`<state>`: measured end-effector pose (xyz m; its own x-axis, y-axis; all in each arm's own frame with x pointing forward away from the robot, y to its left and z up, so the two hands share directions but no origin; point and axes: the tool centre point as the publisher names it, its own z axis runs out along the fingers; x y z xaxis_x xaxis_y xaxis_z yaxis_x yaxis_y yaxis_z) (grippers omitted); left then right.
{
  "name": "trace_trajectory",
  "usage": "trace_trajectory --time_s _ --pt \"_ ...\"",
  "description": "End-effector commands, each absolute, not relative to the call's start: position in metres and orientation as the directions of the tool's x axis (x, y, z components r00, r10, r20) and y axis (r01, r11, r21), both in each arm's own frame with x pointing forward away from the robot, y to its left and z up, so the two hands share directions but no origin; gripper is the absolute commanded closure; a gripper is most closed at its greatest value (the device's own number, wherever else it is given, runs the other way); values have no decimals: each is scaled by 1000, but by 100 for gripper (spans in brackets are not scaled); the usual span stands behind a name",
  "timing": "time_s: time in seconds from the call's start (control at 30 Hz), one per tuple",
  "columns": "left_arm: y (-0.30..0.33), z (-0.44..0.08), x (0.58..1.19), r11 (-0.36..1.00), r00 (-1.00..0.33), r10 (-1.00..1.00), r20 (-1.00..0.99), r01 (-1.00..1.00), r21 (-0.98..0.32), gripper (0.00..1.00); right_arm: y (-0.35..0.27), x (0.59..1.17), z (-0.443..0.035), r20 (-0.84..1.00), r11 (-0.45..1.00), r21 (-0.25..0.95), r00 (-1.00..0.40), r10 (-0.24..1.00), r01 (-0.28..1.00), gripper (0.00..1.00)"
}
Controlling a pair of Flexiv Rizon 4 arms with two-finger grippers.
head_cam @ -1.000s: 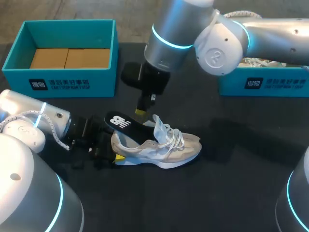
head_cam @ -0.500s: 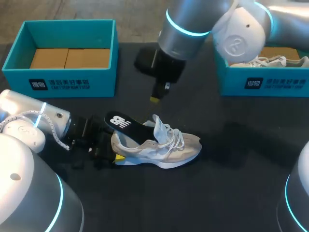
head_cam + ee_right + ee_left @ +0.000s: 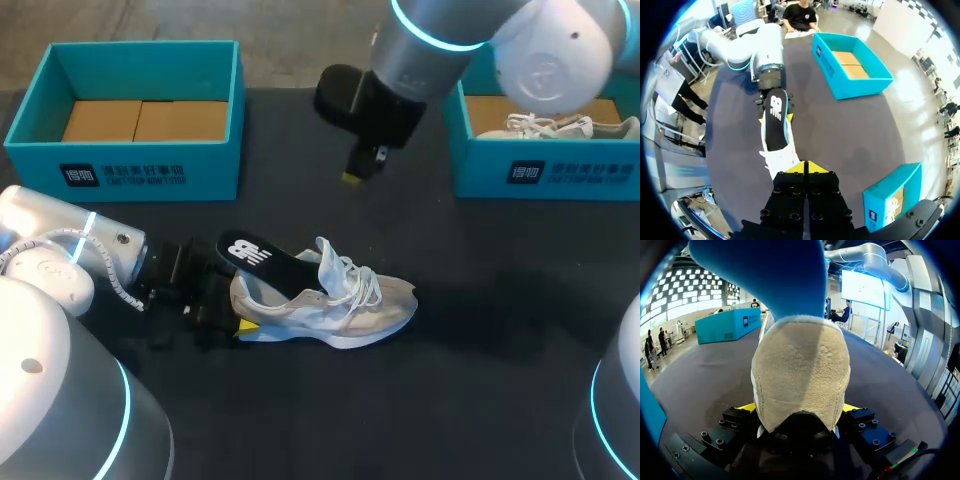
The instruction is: Take the shoe out of the shoebox, open the shoe tongue, remove and reinsert the insole, then place the shoe into the shoebox
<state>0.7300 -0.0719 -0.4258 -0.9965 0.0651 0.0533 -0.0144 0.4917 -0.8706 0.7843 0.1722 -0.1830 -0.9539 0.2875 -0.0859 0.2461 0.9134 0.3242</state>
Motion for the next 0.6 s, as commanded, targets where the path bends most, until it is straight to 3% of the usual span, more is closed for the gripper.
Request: trace_trajectory --time_s 0.03,0.6 --pt "-73 -429 731 493 -996 65 54 -15 -870 100 155 775 -168 -110 908 337 -948 300 248 100" --pt "-73 -429 731 493 -996 65 54 -15 -870 100 155 775 -167 -98 909 336 -950 295 247 100"
